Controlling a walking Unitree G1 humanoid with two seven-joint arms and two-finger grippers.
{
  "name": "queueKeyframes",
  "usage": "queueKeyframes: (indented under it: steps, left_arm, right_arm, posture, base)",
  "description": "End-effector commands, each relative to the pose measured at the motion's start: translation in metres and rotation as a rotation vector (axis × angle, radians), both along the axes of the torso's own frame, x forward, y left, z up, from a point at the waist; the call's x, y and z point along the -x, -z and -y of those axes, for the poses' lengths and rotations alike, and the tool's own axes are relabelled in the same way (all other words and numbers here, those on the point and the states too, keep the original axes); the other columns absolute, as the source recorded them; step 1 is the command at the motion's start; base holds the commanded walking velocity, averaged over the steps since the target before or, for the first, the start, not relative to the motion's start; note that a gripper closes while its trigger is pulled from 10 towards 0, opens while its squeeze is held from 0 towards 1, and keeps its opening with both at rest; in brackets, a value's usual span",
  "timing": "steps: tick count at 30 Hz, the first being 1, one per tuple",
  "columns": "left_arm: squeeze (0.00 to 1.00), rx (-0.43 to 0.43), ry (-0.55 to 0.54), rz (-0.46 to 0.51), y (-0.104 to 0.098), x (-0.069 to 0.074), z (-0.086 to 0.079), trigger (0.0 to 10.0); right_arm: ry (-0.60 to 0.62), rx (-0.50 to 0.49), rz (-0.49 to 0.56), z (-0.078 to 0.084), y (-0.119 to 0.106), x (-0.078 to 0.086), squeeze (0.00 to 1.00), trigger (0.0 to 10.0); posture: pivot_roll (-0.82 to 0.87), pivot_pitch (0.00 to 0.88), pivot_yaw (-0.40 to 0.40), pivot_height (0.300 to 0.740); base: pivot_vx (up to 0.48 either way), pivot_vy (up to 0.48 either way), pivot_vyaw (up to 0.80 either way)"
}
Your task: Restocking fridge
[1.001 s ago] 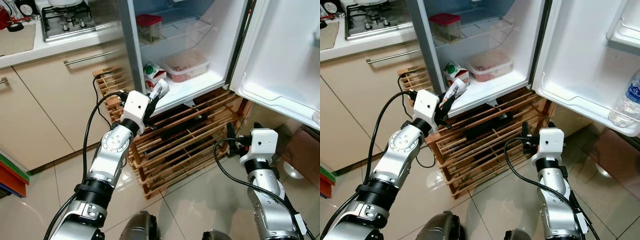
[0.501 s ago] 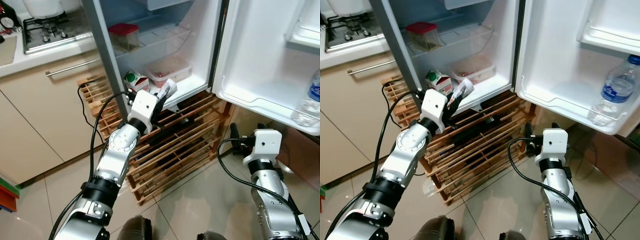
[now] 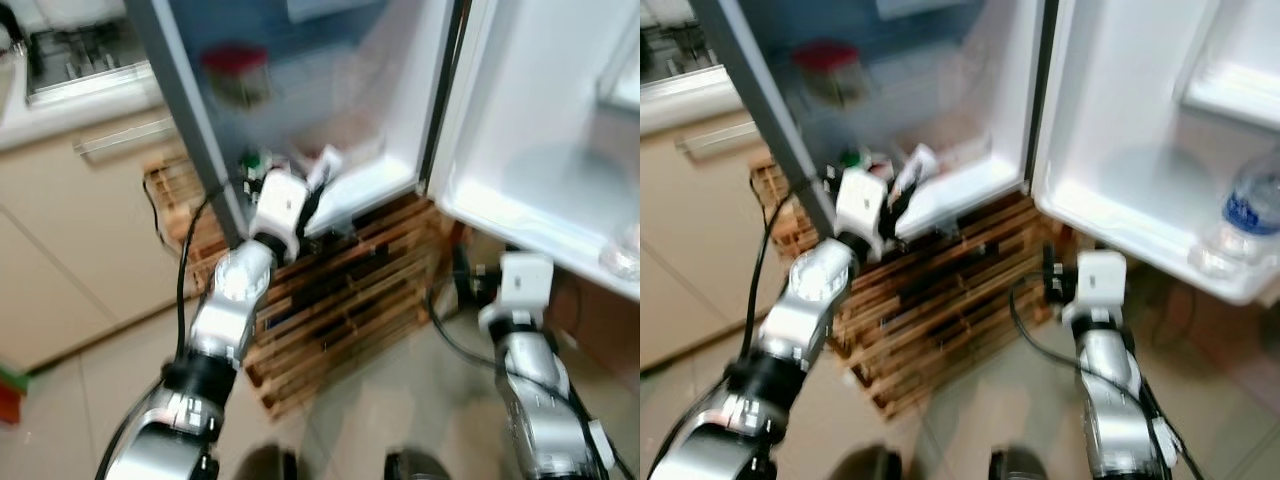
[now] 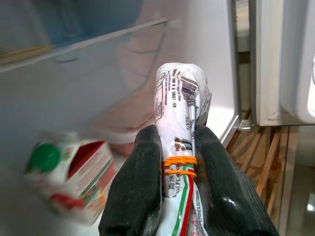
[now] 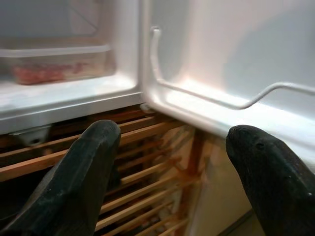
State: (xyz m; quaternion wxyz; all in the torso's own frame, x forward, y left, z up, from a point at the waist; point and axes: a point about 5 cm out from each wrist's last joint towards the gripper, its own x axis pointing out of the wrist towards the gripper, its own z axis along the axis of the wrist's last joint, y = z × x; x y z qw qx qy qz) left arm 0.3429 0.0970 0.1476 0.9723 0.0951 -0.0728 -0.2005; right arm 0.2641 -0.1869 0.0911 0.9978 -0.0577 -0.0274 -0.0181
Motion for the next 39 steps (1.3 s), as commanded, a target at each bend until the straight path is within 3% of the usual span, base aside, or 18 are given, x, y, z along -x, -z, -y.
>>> queueKeyframes:
  steps: [1, 17, 25, 39]
  left_arm:
    - [0.0, -0.008, -0.023, -0.013, 0.002, 0.0, -0.006, 10.0]
    - [0.0, -0.027, -0.018, -0.004, 0.002, -0.001, -0.005, 10.0]
    - [0.0, -0.028, -0.034, 0.028, -0.004, -0.003, -0.001, 10.0]
    - [0.0, -0.015, -0.034, 0.028, -0.005, -0.004, 0.001, 10.0]
  right_arm:
    - [0.001, 0.011, 0.012, -0.002, -0.002, 0.002, 0.0, 10.0]
    - [-0.01, 0.011, 0.009, -0.004, -0.002, 0.001, 0.0, 10.0]
    - [-0.058, 0.01, 0.035, -0.011, -0.011, -0.003, 0.0, 10.0]
    - [-0.086, 0.011, 0.018, -0.014, -0.009, -0.004, 0.0, 10.0]
  posture:
    - [0.08, 0.048, 0.064, 0.662]
    - [0.08, 0.055, 0.064, 0.662]
    - [0.08, 0.058, 0.066, 0.662]
    - [0.08, 0.054, 0.067, 0.662]
  base:
    - [0.0, 0.0, 0.0]
    - [0.0, 0.0, 0.0]
    - [0.441, -0.037, 0.0]
    - [0.461, 0.0, 0.0]
